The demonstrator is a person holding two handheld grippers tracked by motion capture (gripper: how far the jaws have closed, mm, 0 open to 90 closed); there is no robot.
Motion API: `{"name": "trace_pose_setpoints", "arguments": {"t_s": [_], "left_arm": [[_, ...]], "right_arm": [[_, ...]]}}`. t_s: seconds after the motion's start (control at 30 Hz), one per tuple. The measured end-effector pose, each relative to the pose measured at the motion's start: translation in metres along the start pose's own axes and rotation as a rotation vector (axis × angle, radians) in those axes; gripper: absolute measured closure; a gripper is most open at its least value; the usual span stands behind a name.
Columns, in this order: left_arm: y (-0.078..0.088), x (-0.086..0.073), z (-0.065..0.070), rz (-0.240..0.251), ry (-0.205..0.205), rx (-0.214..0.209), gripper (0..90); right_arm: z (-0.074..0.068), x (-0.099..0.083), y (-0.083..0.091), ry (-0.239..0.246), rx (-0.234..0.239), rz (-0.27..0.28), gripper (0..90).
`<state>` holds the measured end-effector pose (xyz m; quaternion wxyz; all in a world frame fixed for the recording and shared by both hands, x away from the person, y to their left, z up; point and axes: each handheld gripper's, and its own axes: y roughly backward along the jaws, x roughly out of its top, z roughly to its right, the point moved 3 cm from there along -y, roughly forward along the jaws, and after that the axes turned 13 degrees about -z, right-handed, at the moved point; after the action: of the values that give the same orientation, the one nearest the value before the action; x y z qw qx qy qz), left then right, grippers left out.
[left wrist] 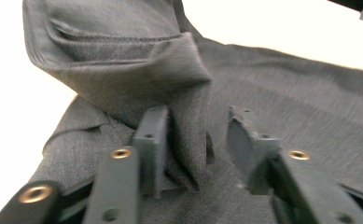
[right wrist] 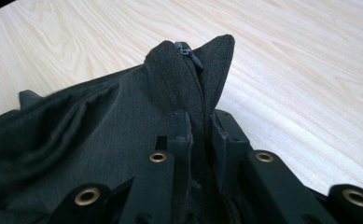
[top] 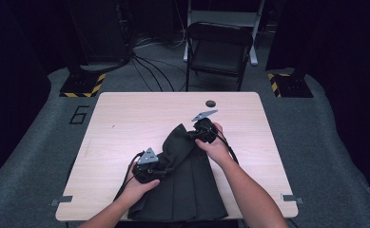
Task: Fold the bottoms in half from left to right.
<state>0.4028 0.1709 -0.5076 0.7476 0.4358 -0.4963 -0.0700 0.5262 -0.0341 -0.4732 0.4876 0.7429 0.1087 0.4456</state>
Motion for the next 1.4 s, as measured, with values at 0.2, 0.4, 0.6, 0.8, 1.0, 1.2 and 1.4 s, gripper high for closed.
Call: {"name": "trace_pose_setpoints", "arguments": {"t_s": [0.2,0.4,0.6,0.8,1.0,1.2,1.4], "left_arm": [[0.016,0.004,-0.004,-0.011,0.009,0.062,48.2],[0.027,0.009,-0.019,0.02,0.08,0.09,44.8],[0.026,0.024,-0.031,0.05,0.15,0.077,44.5],[0.028,0.033,-0.038,0.056,0.173,0.075,51.7],[0.04,0.041,-0.043,0.082,0.166,0.106,71.5],[0.056,0.058,-0.045,0.13,0.127,0.128,80.1],[0.068,0.071,-0.046,0.164,0.09,0.121,81.5]], "right_arm": [[-0.001,0.0,0.008,0.02,-0.006,0.023,78.8],[-0.004,-0.001,0.017,0.027,-0.001,0.047,78.8],[-0.004,-0.003,0.024,0.024,0.009,0.079,78.7],[-0.005,-0.006,0.03,0.027,0.016,0.097,78.7],[-0.008,-0.011,0.042,0.038,0.023,0.139,78.6],[-0.009,-0.017,0.054,0.049,0.032,0.18,78.3],[-0.014,-0.019,0.067,0.065,0.046,0.226,75.8]]}}
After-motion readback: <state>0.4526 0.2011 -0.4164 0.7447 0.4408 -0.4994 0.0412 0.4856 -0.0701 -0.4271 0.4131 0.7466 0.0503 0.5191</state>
